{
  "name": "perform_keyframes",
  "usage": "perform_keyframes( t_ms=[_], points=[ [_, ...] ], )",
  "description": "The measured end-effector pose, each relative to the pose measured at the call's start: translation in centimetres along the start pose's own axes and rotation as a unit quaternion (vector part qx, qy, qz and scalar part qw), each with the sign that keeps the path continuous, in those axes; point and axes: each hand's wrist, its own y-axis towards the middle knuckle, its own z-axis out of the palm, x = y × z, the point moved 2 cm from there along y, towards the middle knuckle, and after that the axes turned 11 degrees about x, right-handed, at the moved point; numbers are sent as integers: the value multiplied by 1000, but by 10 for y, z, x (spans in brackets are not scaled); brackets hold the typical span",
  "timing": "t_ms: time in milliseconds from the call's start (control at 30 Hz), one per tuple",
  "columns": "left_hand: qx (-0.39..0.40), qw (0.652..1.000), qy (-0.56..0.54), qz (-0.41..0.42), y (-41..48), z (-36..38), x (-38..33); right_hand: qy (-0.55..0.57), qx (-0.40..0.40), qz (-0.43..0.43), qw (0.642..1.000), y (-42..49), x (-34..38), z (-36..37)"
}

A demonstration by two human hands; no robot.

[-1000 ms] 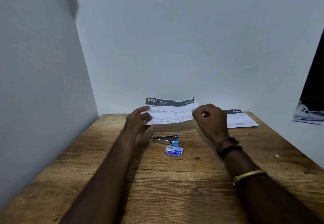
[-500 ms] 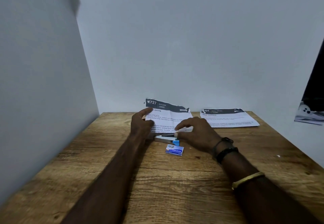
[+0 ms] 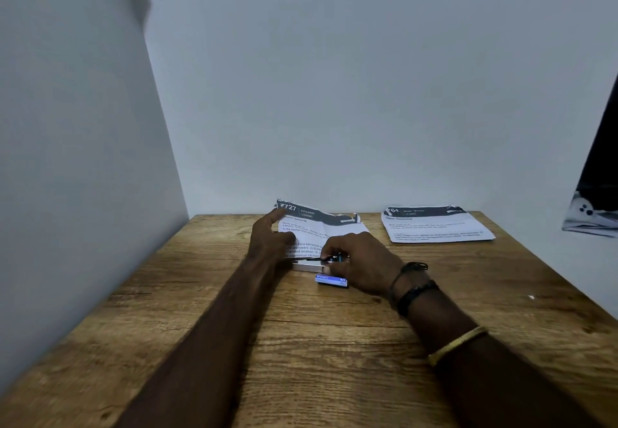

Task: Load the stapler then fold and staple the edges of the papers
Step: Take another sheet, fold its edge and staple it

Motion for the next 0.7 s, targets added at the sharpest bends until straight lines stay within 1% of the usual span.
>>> perform_keyframes(
  t_ms=[100, 200, 300, 400, 467, 500, 600, 633, 700],
  points=[
    [7, 1000, -26, -12, -2, 2, 2, 12, 4, 0, 1000, -1, -2, -1],
    [2, 1000, -31, -3, -5, 4, 0, 38, -2, 2, 999, -5, -2, -5],
    [-1, 1000, -29, -1, -3, 3, 4, 126, -1, 12, 992, -7, -7, -9],
    [0, 1000, -24, -11, -1, 1, 8, 236, 8, 20, 971, -10, -11, -17],
    [1, 1000, -12, -10, -1, 1, 8, 324, 4, 27, 946, -11, -14, -23],
    [1, 1000, -15, -7, 0, 1, 6, 372, -4, 36, 927, -11, -16, -25],
    [4, 999, -38, -11, -1, 3, 5, 524, -20, 75, 848, -10, -17, -24],
    [7, 998, -53, -14, -1, 4, 6, 560, -23, 88, 823, -9, -18, -22],
    [3, 997, -79, -22, -3, 5, 6, 606, -27, 106, 788, -6, -17, -18]
  ],
)
